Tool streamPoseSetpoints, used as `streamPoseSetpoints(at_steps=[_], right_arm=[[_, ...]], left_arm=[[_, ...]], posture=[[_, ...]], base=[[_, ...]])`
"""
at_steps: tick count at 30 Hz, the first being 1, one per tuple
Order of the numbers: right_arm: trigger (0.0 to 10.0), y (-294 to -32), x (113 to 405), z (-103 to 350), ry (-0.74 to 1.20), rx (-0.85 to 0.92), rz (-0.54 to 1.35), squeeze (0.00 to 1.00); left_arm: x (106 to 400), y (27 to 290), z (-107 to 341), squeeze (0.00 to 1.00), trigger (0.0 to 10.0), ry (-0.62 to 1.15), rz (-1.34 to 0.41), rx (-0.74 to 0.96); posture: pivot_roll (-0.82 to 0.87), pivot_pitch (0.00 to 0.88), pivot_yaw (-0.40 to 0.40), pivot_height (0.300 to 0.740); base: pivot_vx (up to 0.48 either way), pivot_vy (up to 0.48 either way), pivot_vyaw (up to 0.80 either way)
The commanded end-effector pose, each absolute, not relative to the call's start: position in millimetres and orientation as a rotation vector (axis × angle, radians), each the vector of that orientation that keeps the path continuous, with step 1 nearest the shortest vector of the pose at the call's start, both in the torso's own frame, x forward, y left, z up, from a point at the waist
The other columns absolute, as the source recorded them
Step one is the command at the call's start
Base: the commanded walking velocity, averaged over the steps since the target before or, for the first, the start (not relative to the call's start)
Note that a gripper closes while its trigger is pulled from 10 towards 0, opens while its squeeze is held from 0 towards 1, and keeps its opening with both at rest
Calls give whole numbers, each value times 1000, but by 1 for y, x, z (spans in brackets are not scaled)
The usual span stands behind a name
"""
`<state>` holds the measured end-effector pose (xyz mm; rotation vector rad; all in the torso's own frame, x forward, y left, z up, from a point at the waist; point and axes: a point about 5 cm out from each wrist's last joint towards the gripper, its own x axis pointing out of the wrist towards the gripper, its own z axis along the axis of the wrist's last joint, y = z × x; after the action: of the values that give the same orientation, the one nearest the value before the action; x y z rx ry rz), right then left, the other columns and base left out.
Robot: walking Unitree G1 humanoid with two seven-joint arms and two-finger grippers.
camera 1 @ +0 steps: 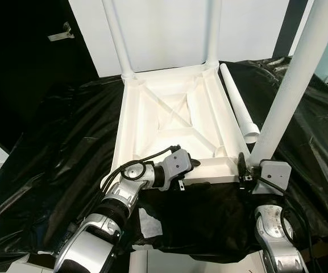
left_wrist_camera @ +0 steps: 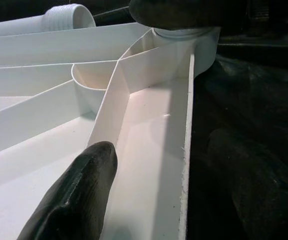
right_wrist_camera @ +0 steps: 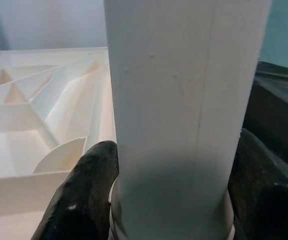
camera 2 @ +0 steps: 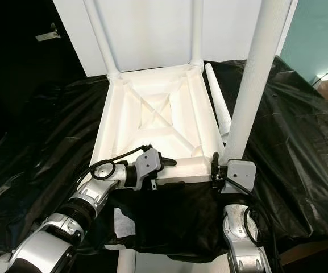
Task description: Building children table
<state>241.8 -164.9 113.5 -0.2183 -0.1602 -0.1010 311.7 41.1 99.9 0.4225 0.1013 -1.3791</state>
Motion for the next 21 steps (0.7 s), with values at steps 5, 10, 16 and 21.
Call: streamPoseSetpoints(at_steps=[5,10,16,21], right_arm=[[10000,-160,245,112,-126,-194,96,1000],[10000,-175,247,124,-135,-233,224,0],[10000,-188,250,133,-125,-298,367,0],[10000,-201,257,136,-69,-409,525,0]], left_arm=[[296,48,62,0,10000,294,-1392,415],[297,47,62,0,10000,289,-1390,418],[296,47,61,0,10000,291,-1392,423],[297,49,61,0,10000,293,-1389,428]], posture=[[-188,43,82,740],[-191,43,77,740],[-193,45,77,740],[-186,43,75,740]], base=[[0,0,0],[0,0,0],[0,0,0],[0,0,0]])
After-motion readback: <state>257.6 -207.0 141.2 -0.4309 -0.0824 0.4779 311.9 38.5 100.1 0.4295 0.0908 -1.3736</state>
